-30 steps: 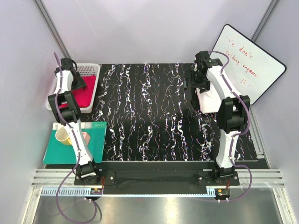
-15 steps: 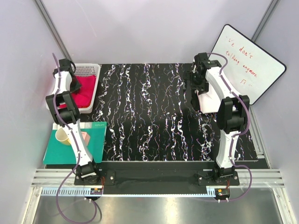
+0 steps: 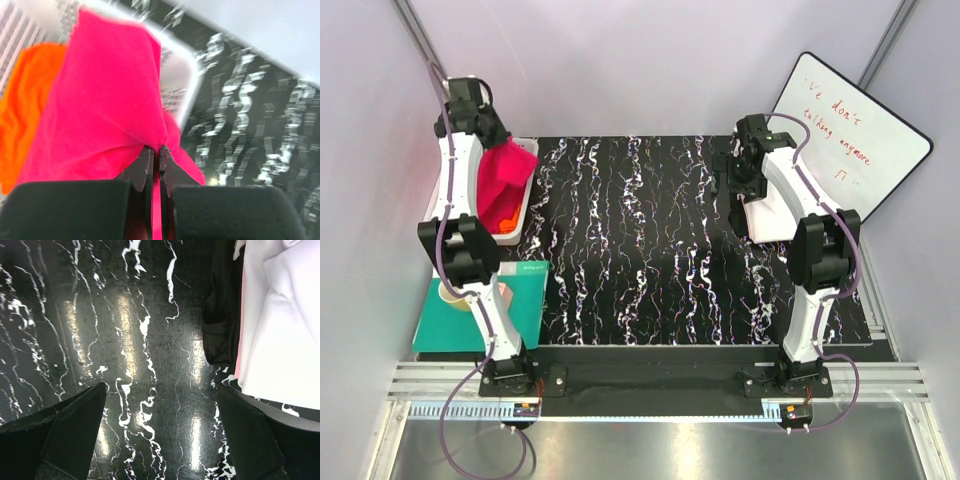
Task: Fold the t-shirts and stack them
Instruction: Grab crumpled tshirt from bin with the left arm, then move the tshirt to the center of the board
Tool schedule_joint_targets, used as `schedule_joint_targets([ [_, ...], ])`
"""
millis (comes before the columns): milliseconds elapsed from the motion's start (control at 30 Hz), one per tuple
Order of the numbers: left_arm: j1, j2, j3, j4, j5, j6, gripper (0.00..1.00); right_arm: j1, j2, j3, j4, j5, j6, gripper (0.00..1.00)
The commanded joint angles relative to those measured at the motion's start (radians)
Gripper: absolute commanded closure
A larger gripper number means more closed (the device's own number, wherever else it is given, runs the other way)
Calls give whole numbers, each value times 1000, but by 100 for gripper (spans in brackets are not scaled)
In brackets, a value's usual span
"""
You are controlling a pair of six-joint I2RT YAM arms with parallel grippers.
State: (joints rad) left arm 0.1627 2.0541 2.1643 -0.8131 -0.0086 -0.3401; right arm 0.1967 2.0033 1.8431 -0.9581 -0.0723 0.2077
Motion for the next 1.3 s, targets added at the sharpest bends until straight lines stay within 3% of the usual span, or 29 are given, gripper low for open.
schedule_joint_targets([
  [0, -6, -118, 80, 80, 12, 9, 100, 12, -75, -2, 48, -7, 15, 0],
  [100, -17, -176, 115, 126, 77, 13, 100, 10, -87, -19, 64, 2, 24, 0],
  [267, -141, -227, 216, 146, 169, 39, 100, 9, -107, -10, 82, 113, 24, 0],
  [600, -527, -299, 114, 302, 439, -72, 100, -11, -60, 209, 84, 333, 48, 0],
  [733, -606, -307, 45, 364, 562, -109, 100, -68, -15, 260, 79, 390, 96, 0],
  [867, -612, -318, -148, 400, 613, -175, 100, -150, 25, 307, 73, 384, 119, 0],
  [1033, -473, -272, -505, 425, 677, -325, 100, -160, 51, 335, 59, 339, 64, 0],
  [1133, -370, -171, -676, 303, 748, -350, 100, -158, 45, 323, 56, 292, 62, 0],
  [1267, -305, -85, -753, 97, 655, -257, 100, -146, 23, 259, 56, 168, 70, 0],
])
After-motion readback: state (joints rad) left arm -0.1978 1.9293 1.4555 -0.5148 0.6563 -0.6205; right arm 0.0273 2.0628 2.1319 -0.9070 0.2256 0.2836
